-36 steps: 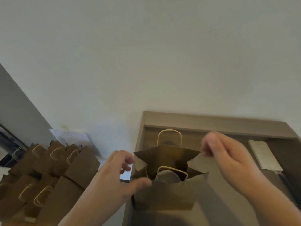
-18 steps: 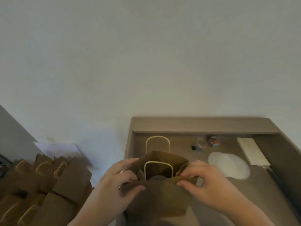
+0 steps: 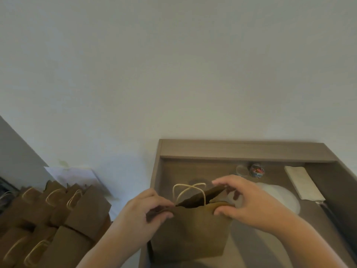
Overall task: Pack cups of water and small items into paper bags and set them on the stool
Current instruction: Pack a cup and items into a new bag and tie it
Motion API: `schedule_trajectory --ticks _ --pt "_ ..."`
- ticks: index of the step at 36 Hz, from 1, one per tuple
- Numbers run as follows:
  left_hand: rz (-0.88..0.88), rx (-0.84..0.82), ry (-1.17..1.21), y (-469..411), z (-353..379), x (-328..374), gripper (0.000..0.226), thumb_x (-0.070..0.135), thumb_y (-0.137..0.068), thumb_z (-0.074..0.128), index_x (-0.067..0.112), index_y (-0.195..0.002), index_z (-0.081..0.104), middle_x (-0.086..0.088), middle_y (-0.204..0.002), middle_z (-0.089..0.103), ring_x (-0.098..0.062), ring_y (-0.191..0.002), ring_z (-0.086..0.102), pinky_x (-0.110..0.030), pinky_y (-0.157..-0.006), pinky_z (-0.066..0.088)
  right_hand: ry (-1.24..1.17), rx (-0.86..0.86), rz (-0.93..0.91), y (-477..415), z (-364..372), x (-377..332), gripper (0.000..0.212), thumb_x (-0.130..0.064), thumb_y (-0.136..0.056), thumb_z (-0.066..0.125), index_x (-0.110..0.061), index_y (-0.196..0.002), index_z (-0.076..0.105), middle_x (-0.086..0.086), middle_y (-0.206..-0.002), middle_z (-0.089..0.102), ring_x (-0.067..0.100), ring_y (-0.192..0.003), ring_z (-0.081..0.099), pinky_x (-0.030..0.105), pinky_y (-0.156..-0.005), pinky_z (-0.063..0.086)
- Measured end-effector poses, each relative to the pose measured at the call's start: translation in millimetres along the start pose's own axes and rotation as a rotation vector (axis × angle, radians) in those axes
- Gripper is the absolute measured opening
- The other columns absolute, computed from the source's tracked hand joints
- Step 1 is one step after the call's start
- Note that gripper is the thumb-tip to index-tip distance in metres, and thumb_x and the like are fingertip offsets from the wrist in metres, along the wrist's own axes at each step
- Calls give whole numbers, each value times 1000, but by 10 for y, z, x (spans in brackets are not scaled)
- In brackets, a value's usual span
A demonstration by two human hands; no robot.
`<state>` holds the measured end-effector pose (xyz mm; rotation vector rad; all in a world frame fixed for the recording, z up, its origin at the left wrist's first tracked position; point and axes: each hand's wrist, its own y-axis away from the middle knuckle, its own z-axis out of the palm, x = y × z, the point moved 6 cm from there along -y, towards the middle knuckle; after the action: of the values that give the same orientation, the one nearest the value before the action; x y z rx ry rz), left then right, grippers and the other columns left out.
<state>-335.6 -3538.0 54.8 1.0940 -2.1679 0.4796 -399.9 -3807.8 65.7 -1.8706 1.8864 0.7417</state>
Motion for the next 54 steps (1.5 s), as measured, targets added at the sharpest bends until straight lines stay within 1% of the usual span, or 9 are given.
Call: schedule_trajectory --ticks 5,12,18,28,31,36,41,45,54 --pt "-22 -79 9 4 18 40 19 34 -93 76 46 -104 69 33 -109 61 5 -108 61 -12 -93 50 -206 60 32 63 160 142 76 -45 -75 90 -60 -135 46 -39 -122 57 -12 -118 55 17 -101 48" --pt "-60 -204 -123 -102 105 150 41 63 -82 76 51 -120 64 33 -106 63 1 -106 59 -14 -94 48 -327 84 -68 38 378 114 14 -33 -84 85 -43 -92 80 -16 -99 71 10 -102 67 28 -89 54" --pt "-2 -152 -208 -226 120 281 21 58 -87 73 41 -99 76 25 -94 67 1 -96 61 -25 -89 52 -388 129 -95 40 280 210 11 -40 -82 86 -37 -78 76 -9 -86 68 18 -86 66 29 -79 51" --pt "121 -125 -375 -431 480 396 87 106 -65 20 46 -105 70 26 -94 64 7 -98 57 -18 -86 48 -434 169 -81 280 44 554 15 -35 -82 89 -32 -76 76 -9 -85 67 15 -86 67 25 -84 52" --pt "106 -134 -375 -496 532 437 85 107 -62 23 50 -104 69 28 -97 65 9 -99 58 -16 -85 49 -469 172 -70 350 10 634 21 -34 -82 89 -42 -72 73 -12 -85 66 12 -87 66 25 -85 50" --pt "117 -191 -300 -507 524 637 31 87 -72 53 75 -99 59 42 -103 62 20 -100 57 -8 -88 46 -661 21 -52 424 13 850 18 -51 -85 83 -40 -99 82 -4 -109 73 21 -106 70 47 -101 55" --pt "96 -245 -314 -523 539 608 42 97 -70 39 85 -108 49 55 -112 54 29 -107 52 -7 -97 45 -852 94 254 272 -15 1613 51 -68 -94 63 -28 -123 76 7 -119 76 20 -110 71 31 -93 55" --pt "110 -165 -386 -530 524 781 33 85 -79 47 94 -108 34 63 -110 46 33 -103 48 -4 -96 42 -719 457 751 -69 -69 2582 33 -31 -105 59 -19 -135 58 8 -106 71 27 -98 70 41 -87 57" --pt "85 -103 -414 -522 545 734 38 86 -76 42 79 -111 54 47 -90 60 21 -94 58 -7 -83 48 -146 298 690 -976 -130 3165 28 -33 -98 60 -12 -103 78 15 -102 76 37 -100 71 35 -80 56"
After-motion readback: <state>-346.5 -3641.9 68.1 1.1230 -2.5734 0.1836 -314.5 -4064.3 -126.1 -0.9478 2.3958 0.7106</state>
